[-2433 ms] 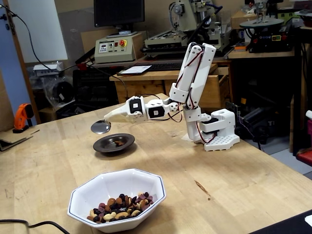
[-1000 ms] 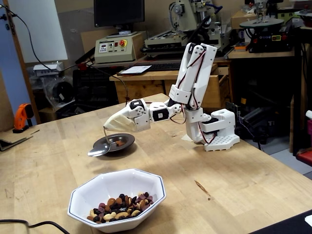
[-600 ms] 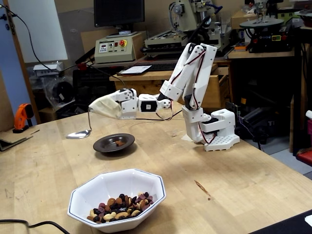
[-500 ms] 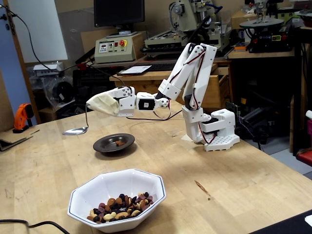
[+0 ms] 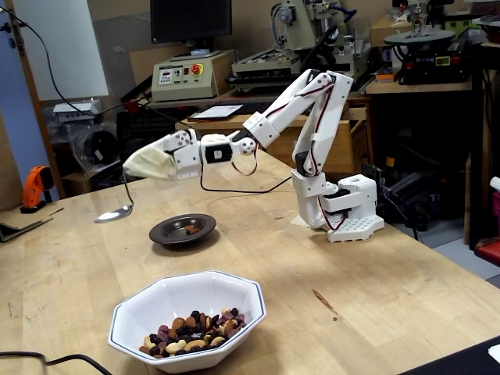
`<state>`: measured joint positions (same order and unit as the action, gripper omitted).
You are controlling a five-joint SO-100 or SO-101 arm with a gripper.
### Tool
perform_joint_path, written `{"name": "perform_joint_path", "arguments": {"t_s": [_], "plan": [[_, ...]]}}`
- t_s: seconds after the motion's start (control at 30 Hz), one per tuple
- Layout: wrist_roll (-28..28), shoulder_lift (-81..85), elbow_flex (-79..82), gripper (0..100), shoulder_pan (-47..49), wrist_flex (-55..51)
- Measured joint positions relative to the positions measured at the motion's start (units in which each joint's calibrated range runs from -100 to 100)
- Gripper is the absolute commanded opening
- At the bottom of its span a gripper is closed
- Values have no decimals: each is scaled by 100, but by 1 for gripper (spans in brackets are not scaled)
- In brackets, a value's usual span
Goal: Use spoon to transfer food from the white bowl to brown plate
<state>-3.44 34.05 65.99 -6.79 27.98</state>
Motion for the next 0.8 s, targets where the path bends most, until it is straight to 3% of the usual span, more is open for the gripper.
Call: {"name": "perform_joint_path", "arguments": {"t_s": [0.43, 0.8], "plan": [[0, 1709, -126, 4, 0, -2176], [0, 2903, 589, 4, 708, -2690]]}}
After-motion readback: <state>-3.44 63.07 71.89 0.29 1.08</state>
